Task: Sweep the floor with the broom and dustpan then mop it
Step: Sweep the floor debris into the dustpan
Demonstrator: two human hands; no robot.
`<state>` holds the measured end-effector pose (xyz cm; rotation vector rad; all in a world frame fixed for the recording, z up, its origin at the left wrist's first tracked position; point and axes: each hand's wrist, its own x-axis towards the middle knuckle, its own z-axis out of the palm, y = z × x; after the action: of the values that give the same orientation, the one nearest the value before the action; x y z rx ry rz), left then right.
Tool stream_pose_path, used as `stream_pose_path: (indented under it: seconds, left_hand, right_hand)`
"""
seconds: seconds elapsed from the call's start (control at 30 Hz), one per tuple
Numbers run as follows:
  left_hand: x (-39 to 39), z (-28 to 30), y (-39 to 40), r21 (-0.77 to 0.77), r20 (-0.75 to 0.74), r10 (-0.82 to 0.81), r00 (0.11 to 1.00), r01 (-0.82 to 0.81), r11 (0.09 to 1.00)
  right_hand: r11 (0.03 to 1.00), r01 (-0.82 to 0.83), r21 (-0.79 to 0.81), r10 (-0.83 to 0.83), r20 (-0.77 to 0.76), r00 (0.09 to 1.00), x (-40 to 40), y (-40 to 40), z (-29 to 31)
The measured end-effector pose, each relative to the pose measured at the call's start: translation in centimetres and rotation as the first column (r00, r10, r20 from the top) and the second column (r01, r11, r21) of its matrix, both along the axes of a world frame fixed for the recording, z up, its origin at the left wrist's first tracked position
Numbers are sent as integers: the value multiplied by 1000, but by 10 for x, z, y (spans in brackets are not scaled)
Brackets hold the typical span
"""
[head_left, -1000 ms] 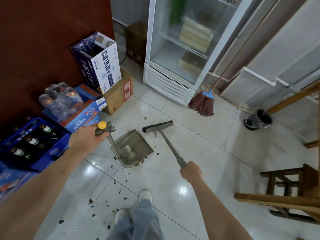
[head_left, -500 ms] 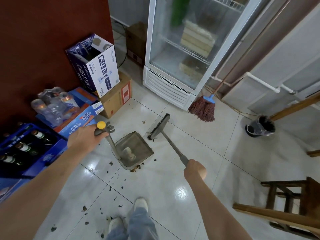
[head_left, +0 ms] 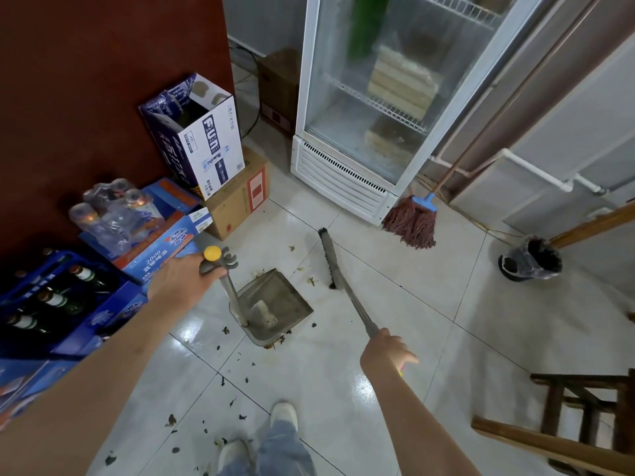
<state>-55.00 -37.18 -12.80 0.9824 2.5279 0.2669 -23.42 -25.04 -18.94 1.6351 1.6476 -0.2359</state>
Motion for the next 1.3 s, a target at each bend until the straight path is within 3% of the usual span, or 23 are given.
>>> stream_pose_path:
  seconds: [0.07, 0.17, 0.23, 0.27, 0.47, 0.7, 0.87, 1.1, 1.3]
  left_hand:
    - [-1, 1, 0, 1, 6, 6, 1000, -6, 1000]
    - [-1, 2, -1, 6, 19, 6, 1000, -6, 1000]
    - [0, 3, -1, 2, 29, 3, 1000, -3, 1000]
    - [1, 4, -1, 1, 31, 6, 999, -6, 1000]
    - [9, 12, 8, 4, -2, 18, 1000, -18, 1000]
    - [-3, 7, 18, 22, 25, -40, 999, 39, 999]
    - [-8, 11, 28, -57, 72, -25, 997, 29, 998]
    - [-3, 7, 10, -98, -123, 87, 989, -100, 990]
    - [-33, 12, -17, -88, -188, 152, 970, -171, 981]
  right_hand:
    - [964, 234, -125, -252, -162, 954, 4, 1, -9]
    - [750, 521, -407, -647, -289, 705, 2, -2, -10]
    - [727, 564, -391, -686, -410, 600, 0, -2, -14]
    - [750, 568, -340, -659, -463, 593, 1, -3, -14]
    - [890, 450, -77, -432, -461, 775, 24, -11, -20]
    - [881, 471, -51, -427, -518, 741, 17, -6, -31]
    - [900, 433, -40, -386, -534, 752, 5, 10, -27]
    - [933, 358, -35, -325, -510, 796, -18, 46, -26]
    - [952, 303, -42, -284, -492, 823, -40, 75, -29]
